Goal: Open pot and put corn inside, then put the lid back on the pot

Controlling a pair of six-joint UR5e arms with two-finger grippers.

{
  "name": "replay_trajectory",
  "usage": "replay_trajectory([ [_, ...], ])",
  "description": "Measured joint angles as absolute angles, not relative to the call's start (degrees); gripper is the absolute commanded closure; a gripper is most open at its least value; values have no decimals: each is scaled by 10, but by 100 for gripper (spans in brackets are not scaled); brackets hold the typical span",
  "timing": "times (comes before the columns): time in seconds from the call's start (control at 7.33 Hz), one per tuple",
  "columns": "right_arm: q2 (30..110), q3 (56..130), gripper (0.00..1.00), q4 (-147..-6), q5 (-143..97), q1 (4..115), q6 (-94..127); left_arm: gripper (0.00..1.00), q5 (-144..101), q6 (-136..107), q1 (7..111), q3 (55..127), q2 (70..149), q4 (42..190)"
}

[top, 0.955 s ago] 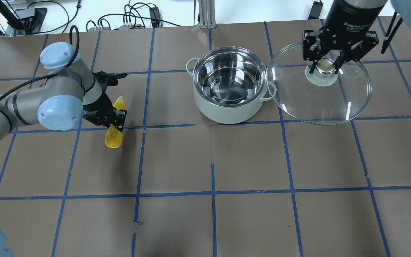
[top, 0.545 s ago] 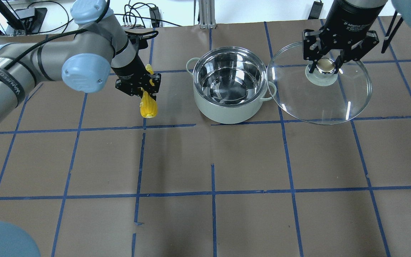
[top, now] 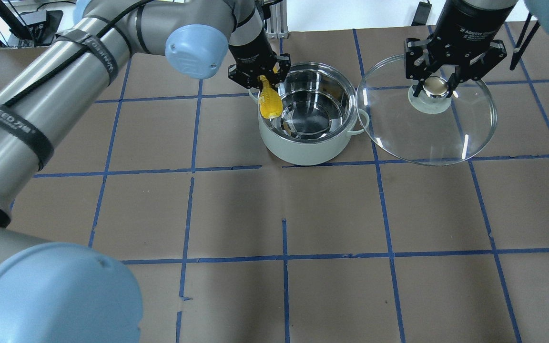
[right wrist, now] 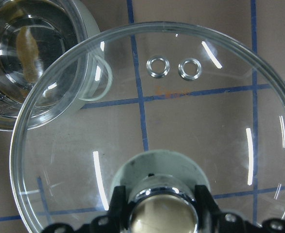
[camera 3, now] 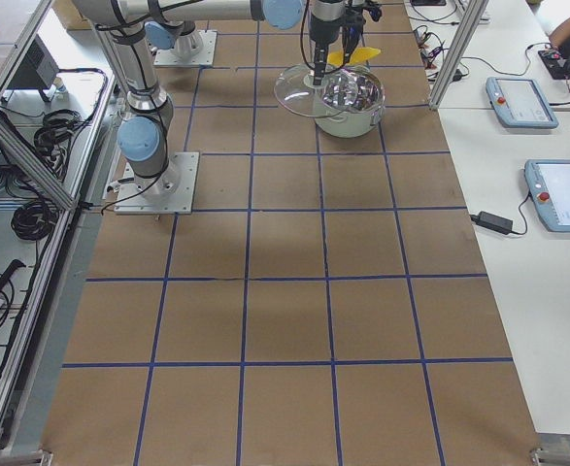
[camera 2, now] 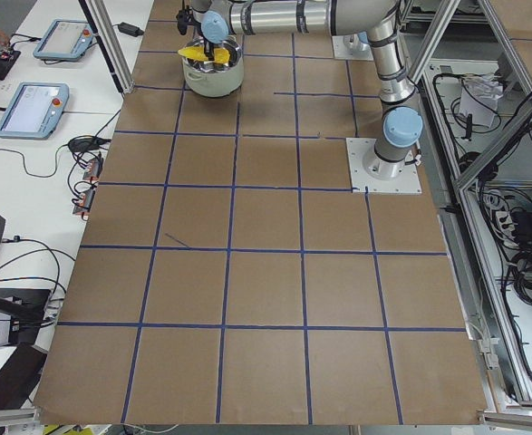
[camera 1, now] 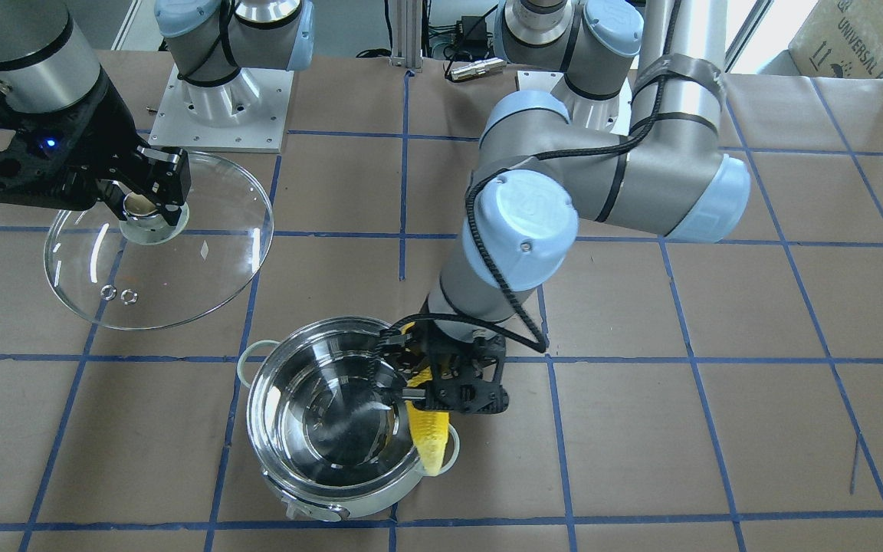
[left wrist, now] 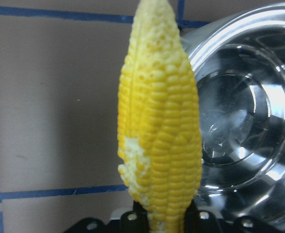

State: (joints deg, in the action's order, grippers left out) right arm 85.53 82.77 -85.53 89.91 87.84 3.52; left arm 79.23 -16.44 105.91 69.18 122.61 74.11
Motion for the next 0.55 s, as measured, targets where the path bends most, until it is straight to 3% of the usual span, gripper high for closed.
replay_trajectory([
  [0.14, 855, 826, 61, -856, 900, 880, 36, 77, 794, -176, 1080, 669, 1247, 744],
  [0.27, 852, 827, 60, -864, 901, 881, 37, 58, 805, -185, 1094, 662, 1261, 743],
  [0.41, 848, 827, 60, -884, 902, 881, 39, 5, 824, -189, 1102, 659, 1274, 742],
  [0.55, 842, 827, 57, -901, 901, 883, 40, 0, 834, -190, 1106, 656, 1287, 740],
])
